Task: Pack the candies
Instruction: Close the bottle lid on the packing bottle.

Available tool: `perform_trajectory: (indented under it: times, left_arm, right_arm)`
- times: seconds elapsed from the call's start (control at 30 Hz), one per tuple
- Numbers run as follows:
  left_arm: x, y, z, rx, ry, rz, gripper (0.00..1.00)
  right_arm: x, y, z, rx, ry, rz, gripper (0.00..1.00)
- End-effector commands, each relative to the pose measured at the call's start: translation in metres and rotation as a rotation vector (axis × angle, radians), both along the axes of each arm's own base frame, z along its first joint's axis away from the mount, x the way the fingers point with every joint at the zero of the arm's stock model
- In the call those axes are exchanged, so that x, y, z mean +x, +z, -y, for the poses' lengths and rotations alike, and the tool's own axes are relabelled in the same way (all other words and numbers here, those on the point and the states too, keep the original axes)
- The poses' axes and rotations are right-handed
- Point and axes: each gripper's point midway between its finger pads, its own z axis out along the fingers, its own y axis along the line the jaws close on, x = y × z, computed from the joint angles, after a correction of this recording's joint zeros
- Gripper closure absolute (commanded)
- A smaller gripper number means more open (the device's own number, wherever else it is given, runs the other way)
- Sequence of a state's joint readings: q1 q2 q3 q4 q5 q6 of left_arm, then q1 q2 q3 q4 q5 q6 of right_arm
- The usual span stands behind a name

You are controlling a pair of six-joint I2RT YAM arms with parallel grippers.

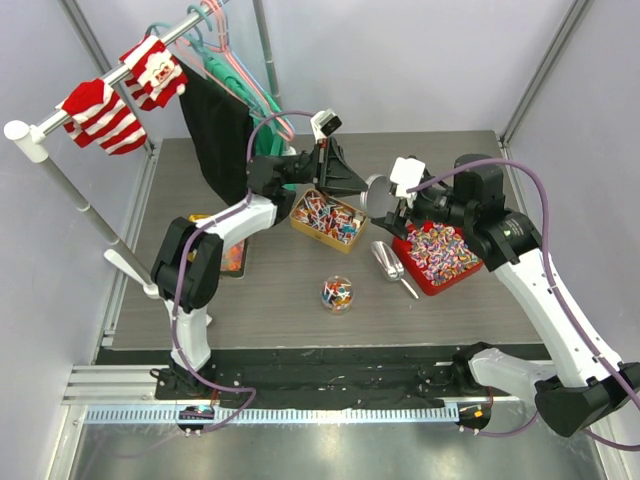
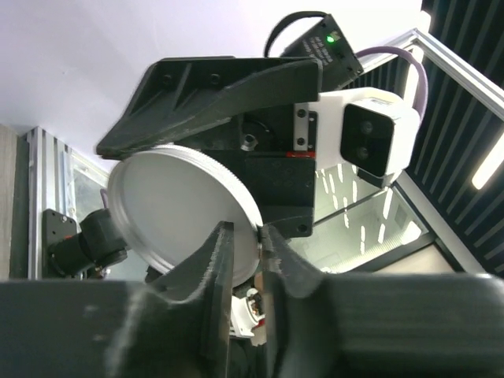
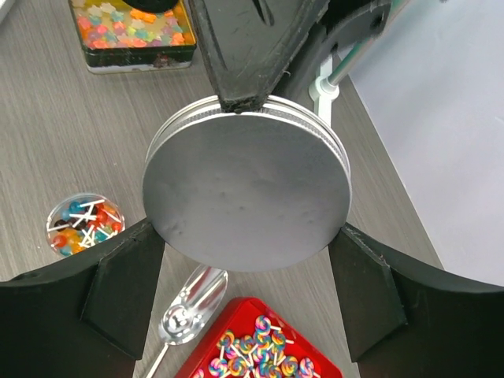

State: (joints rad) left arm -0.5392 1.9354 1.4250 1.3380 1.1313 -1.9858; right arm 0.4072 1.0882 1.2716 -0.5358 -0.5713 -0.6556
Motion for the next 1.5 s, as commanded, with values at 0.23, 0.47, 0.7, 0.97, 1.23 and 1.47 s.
perform_trajectory:
  times: [0.23, 0.47, 0.7, 0.97, 1.23, 1.47]
  left_arm:
    - [-0.004, 0.005, -0.011, -0.082, 0.010, 0.207, 0.40]
    - [0.030, 0.006, -0.038, -0.069, 0.108, 0.247, 0.29]
    - [0.056, -0.013, -0.060, 0.010, 0.176, 0.329, 0.28]
    - [0.079, -0.060, -0.069, 0.168, 0.329, 0.477, 0.27]
    - [0.077, -0.122, -0.069, 0.470, 0.382, 0.561, 0.16]
    - [0.056, -0.206, -0.094, 0.721, 0.350, 0.698, 0.05]
  right_arm:
    - [-0.007, 0.024, -0.004, 0.052, 0.032, 0.093, 0.41]
    - [-0.005, 0.007, -0.002, 0.038, 0.021, 0.073, 0.40]
    - [-0.003, -0.001, -0.004, 0.035, 0.018, 0.044, 0.39]
    - [0.000, -0.016, -0.005, 0.014, 0.017, 0.002, 0.39]
    - [0.002, -0.023, -0.005, 0.006, 0.012, -0.016, 0.39]
    - [0.006, -0.029, -0.006, -0.004, 0.006, -0.030, 0.39]
